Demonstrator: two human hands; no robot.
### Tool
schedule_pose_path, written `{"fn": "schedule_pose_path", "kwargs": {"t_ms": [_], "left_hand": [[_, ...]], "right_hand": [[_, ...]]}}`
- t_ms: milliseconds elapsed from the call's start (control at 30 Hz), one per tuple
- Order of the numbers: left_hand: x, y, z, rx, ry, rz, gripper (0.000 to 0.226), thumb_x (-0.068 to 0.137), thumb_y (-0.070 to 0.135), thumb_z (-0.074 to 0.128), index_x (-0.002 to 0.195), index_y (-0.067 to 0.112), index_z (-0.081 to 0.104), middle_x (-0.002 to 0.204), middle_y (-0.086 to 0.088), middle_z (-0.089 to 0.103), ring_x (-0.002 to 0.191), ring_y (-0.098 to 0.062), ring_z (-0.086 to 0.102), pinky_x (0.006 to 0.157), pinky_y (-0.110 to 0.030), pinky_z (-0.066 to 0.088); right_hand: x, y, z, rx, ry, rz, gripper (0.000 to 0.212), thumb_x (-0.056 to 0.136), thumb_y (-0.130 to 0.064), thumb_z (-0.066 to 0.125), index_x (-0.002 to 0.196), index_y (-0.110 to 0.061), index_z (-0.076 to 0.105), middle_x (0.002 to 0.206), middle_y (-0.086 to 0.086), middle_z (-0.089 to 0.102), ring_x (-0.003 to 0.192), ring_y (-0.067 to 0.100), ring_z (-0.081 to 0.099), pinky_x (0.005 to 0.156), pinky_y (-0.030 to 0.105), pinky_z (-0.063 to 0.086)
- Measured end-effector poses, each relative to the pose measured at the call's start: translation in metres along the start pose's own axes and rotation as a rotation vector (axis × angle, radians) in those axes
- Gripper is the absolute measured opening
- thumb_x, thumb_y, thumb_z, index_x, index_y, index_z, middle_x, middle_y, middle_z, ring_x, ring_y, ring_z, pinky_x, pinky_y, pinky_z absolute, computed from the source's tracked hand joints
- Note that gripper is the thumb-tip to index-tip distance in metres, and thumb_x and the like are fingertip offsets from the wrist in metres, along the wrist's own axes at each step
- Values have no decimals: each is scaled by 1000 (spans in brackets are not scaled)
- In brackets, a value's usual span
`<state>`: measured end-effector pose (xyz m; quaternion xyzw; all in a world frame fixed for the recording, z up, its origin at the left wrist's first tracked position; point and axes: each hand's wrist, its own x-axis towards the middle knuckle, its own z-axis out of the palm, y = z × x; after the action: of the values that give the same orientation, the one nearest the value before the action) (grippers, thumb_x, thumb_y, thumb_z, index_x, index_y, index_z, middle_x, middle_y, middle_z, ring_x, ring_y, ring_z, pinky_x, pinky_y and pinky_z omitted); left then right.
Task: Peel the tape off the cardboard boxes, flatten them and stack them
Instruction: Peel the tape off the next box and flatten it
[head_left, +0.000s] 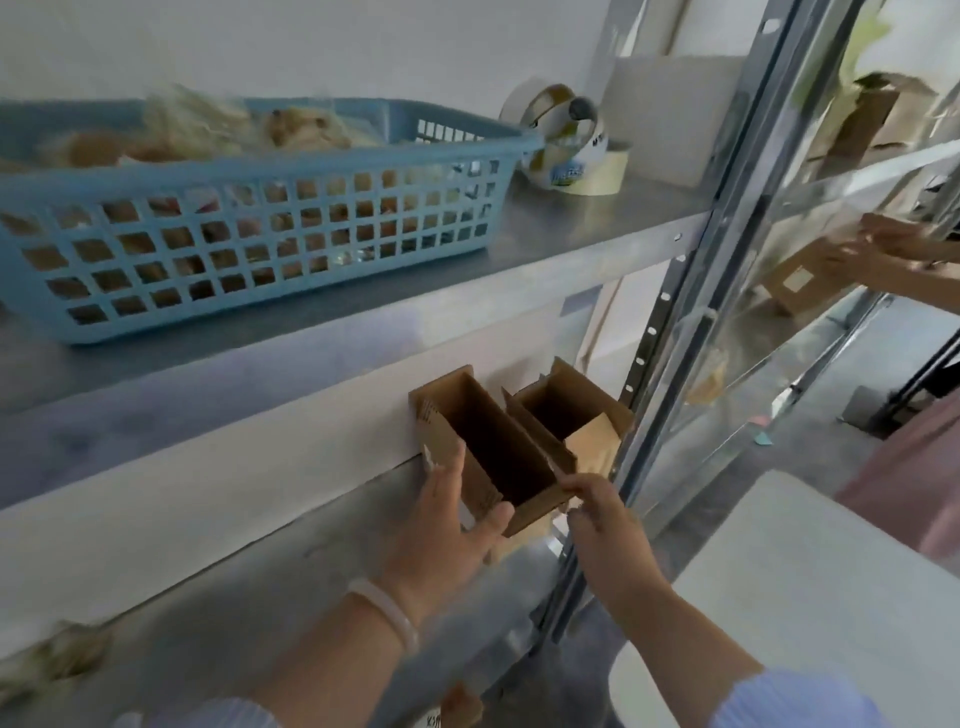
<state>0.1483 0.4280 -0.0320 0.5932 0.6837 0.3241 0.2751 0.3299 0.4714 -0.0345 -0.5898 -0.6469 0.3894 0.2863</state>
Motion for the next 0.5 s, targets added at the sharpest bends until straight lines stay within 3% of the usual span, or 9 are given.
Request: {"fn": "schedule_pose_path", "kwargs": {"t_ms": [67,133,233,300,367,433,500], "left_hand": [[-1,-5,5,-105,38,-67,82,87,62,51,150,43,3,159,11,14,145,-13,18,111,-34,28],[-2,-14,8,-133,90,-100,83,83,67,51,150,43,8,157,13,19,143,-10,21,115,-40,28],[-5,-25,11,-199,119,-154,84,75,71,51,147,47,14,146,17,35,135,-5,36,112,-39,36],[-11,-29,12,-215,116,-176,74,81,63,51,146,48,19,140,21,41,128,2,41,111,-34,38],[-19,-30,12,-252,134,-175,52,93,45,52,141,50,29,128,30,46,118,14,44,103,-16,39],[-28,-30,6,-358,164,-205,39,98,33,50,130,50,39,119,33,52,110,17,49,90,-4,39],[-34,-32,-4,-456,215,-271,23,98,34,48,118,42,54,109,22,65,101,12,58,84,-6,44]], "right_hand": [[2,-1,-1,178,-11,20,30,101,-12,40,107,-33,62,104,-6,64,86,7,59,72,18,45],[12,-3,2,394,-28,118,27,101,-9,42,108,-24,65,101,0,70,93,12,67,87,25,52],[31,2,16,407,-128,219,25,100,-15,50,123,-19,58,105,7,68,91,17,69,85,32,57],[42,8,27,228,-235,211,36,99,-29,54,133,-20,56,109,2,66,95,18,66,93,37,54],[45,11,34,128,-324,240,49,96,-45,54,139,-23,50,119,-2,60,104,17,59,99,36,47],[46,12,41,175,-392,352,73,86,-60,59,146,-25,38,137,2,49,121,24,51,102,40,45],[43,12,49,252,-470,443,92,72,-70,67,146,-25,36,142,4,45,124,27,49,99,43,48]]}}
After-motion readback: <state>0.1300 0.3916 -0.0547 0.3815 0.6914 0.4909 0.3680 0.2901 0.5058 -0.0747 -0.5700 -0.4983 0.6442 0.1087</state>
